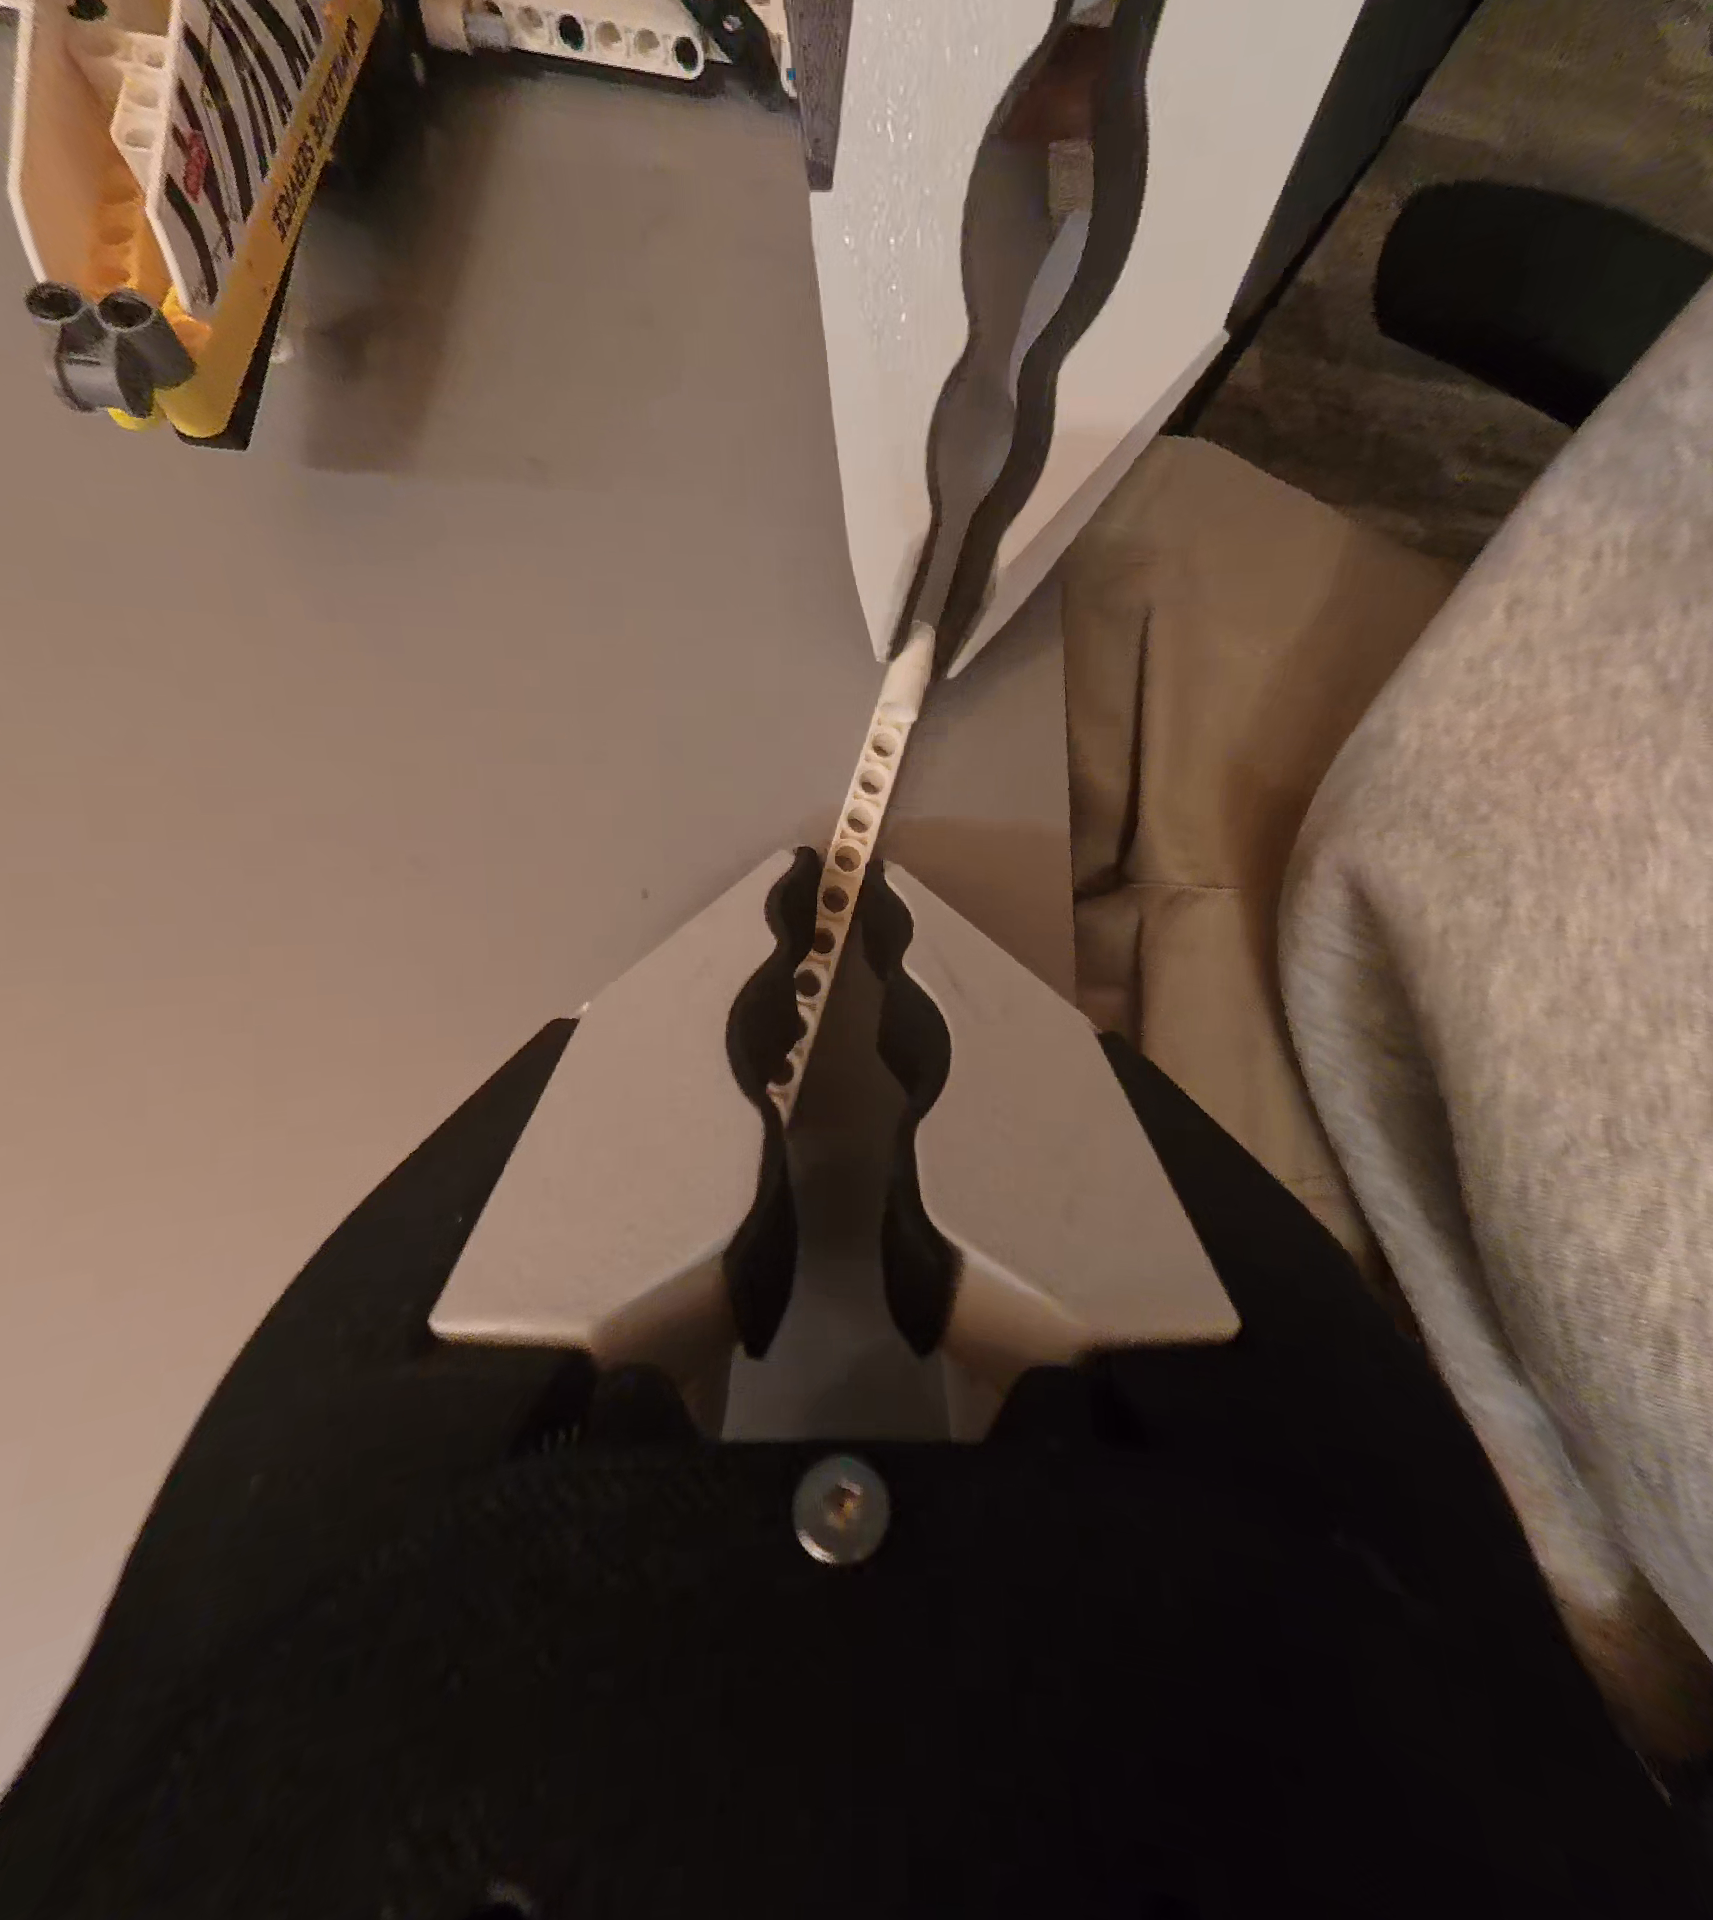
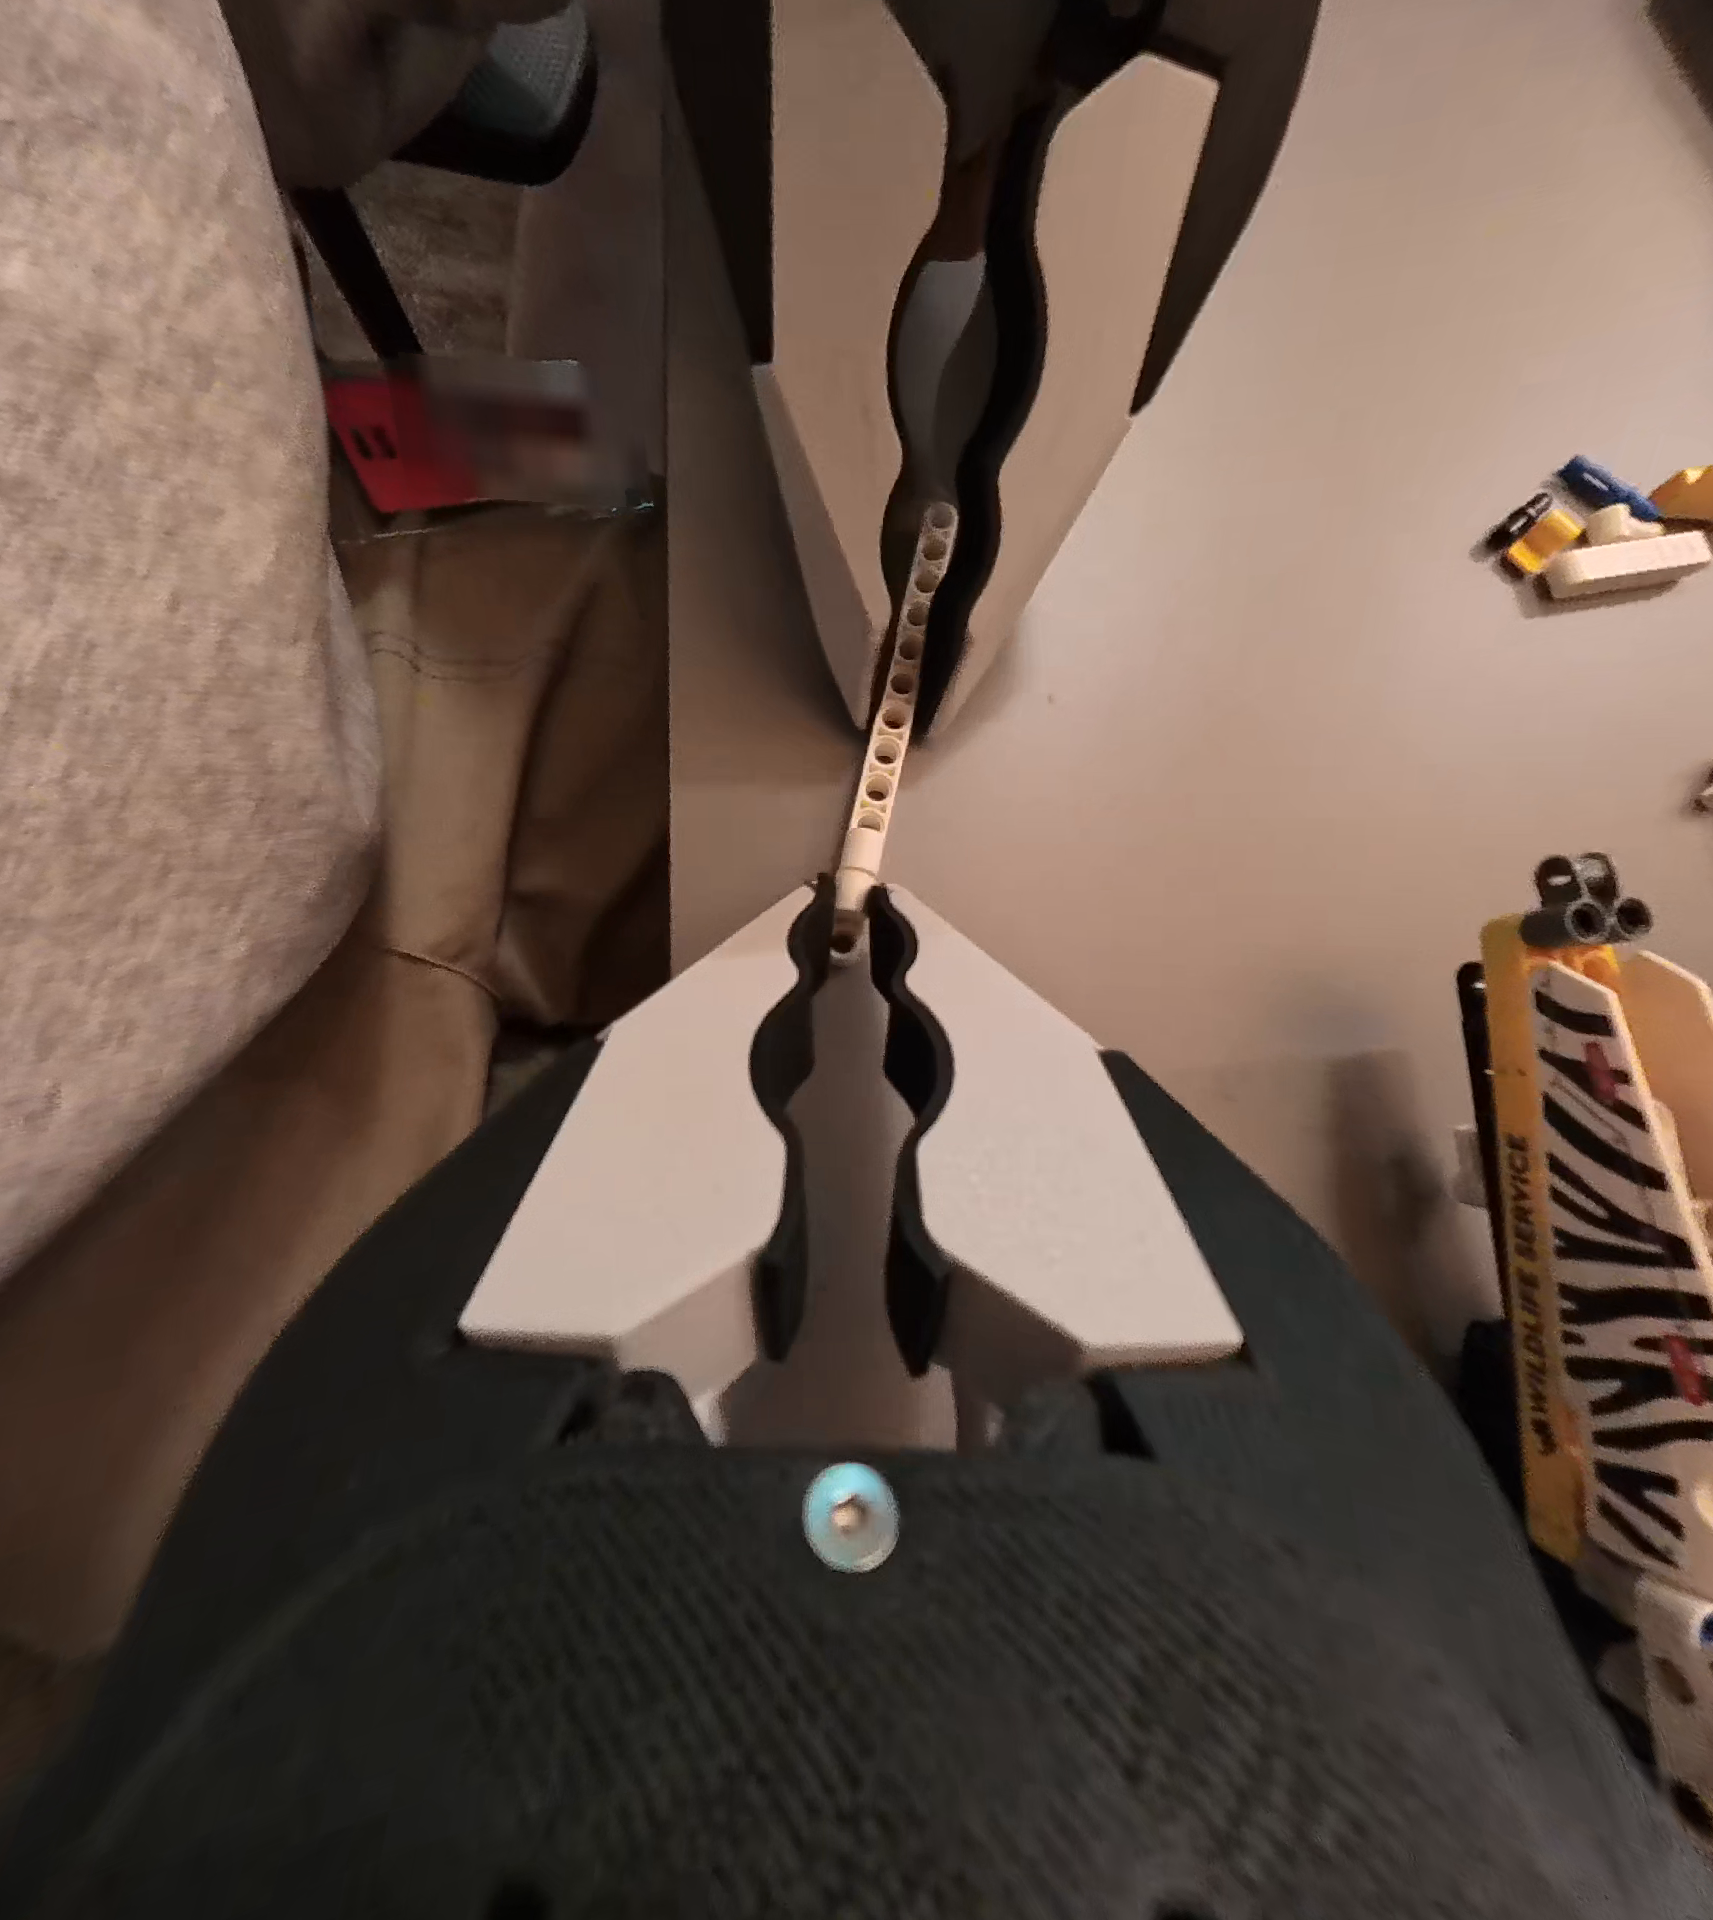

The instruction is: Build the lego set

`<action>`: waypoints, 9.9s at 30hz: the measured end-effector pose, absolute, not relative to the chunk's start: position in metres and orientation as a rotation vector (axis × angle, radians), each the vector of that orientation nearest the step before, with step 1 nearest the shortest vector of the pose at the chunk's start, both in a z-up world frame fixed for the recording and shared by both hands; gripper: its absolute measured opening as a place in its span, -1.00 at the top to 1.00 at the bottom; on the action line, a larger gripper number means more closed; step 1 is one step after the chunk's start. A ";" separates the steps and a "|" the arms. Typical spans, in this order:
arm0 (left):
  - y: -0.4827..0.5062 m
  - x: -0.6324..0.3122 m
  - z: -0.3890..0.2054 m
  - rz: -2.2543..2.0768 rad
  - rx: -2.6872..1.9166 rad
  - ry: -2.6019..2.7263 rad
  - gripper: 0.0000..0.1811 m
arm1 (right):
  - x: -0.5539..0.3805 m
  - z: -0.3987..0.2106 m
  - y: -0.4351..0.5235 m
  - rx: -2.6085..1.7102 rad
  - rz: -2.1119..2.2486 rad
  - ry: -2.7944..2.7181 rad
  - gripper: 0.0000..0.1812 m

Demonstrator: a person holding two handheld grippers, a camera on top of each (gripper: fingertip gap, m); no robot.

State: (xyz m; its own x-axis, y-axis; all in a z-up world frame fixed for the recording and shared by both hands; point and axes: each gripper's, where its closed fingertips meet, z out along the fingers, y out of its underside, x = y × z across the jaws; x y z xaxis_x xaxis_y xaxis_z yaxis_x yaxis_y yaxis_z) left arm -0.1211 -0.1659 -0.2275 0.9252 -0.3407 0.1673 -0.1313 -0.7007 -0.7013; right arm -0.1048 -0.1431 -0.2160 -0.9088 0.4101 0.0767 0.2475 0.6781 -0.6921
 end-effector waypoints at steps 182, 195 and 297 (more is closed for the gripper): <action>-0.167 -0.113 -0.227 -0.384 -2.346 0.312 0.91 | -0.107 -0.210 -0.144 -0.740 1.218 -2.568 0.94; -0.168 -0.113 -0.227 -0.388 -2.346 0.311 0.91 | -0.105 -0.210 -0.146 -0.576 1.110 -2.662 0.95; -0.143 -0.093 -0.215 -0.303 -2.263 0.389 0.90 | -0.110 -0.211 -0.149 -0.957 1.260 -2.305 0.93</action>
